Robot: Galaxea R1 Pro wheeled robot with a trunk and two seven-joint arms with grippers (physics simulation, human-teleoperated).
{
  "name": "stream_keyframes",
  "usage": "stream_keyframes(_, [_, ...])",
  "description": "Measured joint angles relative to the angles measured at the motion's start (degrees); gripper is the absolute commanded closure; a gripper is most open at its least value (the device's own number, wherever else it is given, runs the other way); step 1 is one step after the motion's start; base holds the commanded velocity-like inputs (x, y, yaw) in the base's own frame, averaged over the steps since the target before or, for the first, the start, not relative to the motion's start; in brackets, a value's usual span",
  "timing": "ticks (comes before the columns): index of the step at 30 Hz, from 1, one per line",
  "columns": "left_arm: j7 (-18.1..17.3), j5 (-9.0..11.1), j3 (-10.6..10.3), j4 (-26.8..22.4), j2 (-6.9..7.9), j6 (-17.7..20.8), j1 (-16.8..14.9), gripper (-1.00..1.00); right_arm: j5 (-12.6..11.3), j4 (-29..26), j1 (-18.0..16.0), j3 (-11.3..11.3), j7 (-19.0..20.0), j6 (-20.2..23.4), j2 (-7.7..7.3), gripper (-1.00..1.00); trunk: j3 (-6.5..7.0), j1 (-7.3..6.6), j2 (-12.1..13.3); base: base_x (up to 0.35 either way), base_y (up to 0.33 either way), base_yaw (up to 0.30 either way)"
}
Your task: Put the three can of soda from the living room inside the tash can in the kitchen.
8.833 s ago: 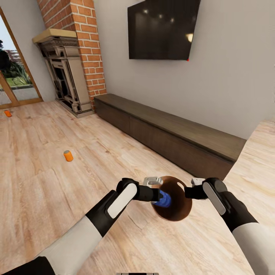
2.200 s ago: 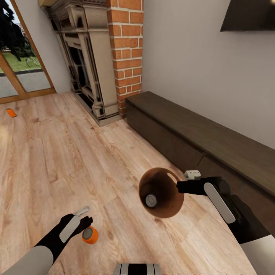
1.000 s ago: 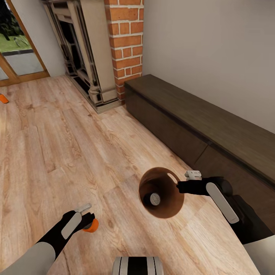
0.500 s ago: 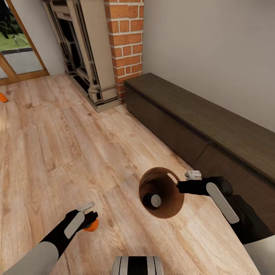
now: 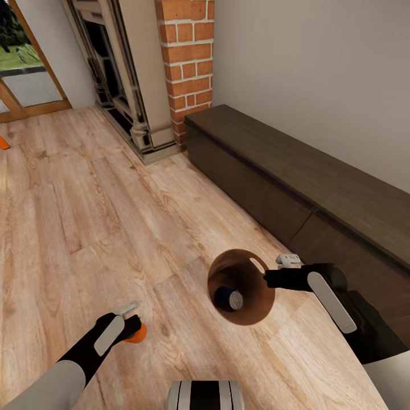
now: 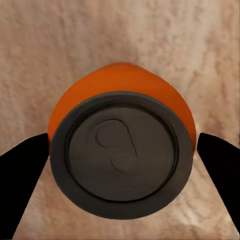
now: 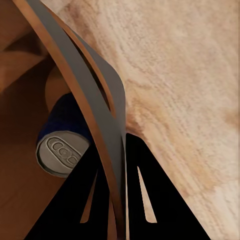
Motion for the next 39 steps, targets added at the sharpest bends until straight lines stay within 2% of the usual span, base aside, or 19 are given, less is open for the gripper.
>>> stream_keyframes(13, [-0.7,0.2,0.0,-0.3,0.04,-0.2,0.0,1.00,-0.1,0.2,0.0,0.0,0.0,0.0,0.05,1.00,0.00,0.00,0.0,0.000,0.000,0.000])
stream_keyframes(23, [-1.0,0.1,0.3,-0.9,0.06,-0.4,0.5,1.00,0.0,0.6,-0.1,0.1,0.0,0.0,0.17,1.00,2.21,-0.26,0.1,0.000,0.000,0.000])
stream_keyframes(27, [-0.7,0.1,0.4,-7.6,0.26,-0.1,2.3,1.00,-0.2,0.7,-0.1,0.1,0.0,0.0,0.19,1.00,3.10,-0.37,0.2,0.000,0.000,0.000])
stream_keyframes(28, [-0.5,0.2,0.5,-11.9,0.32,0.3,3.9,1.00,-0.1,0.8,-0.1,0.1,0.0,0.0,0.26,1.00,3.32,-0.40,0.2,0.000,0.000,0.000])
stream_keyframes(29, [-0.2,0.2,0.7,-18.3,0.43,2.0,6.2,1.00,-0.1,0.9,-0.2,0.1,0.0,0.0,0.30,1.00,3.54,-0.42,0.2,0.000,0.000,0.000])
stream_keyframes(33, [3.7,0.3,0.8,-25.7,0.50,3.5,8.3,1.00,-0.2,1.2,-0.2,0.2,-0.1,0.0,0.44,1.00,4.42,-0.52,0.3,0.000,0.000,0.000])
stream_keyframes(34, [5.2,0.5,0.8,-30.2,0.50,4.7,9.4,1.00,-0.8,2.7,-0.2,0.2,-0.1,0.0,0.52,1.00,4.65,-0.55,0.3,0.000,0.000,0.000])
stream_keyframes(36, [6.4,0.6,0.8,-36.0,0.47,6.6,10.7,1.00,-0.5,4.9,-0.3,0.1,-0.1,0.0,0.63,1.00,5.09,-0.60,0.3,0.000,0.000,0.000])
stream_keyframes(39, [8.8,0.8,0.7,-47.9,-0.03,10.4,11.8,1.00,1.1,8.8,-0.7,0.0,-0.2,0.0,0.92,1.00,5.76,-0.68,0.3,0.000,0.000,0.000])
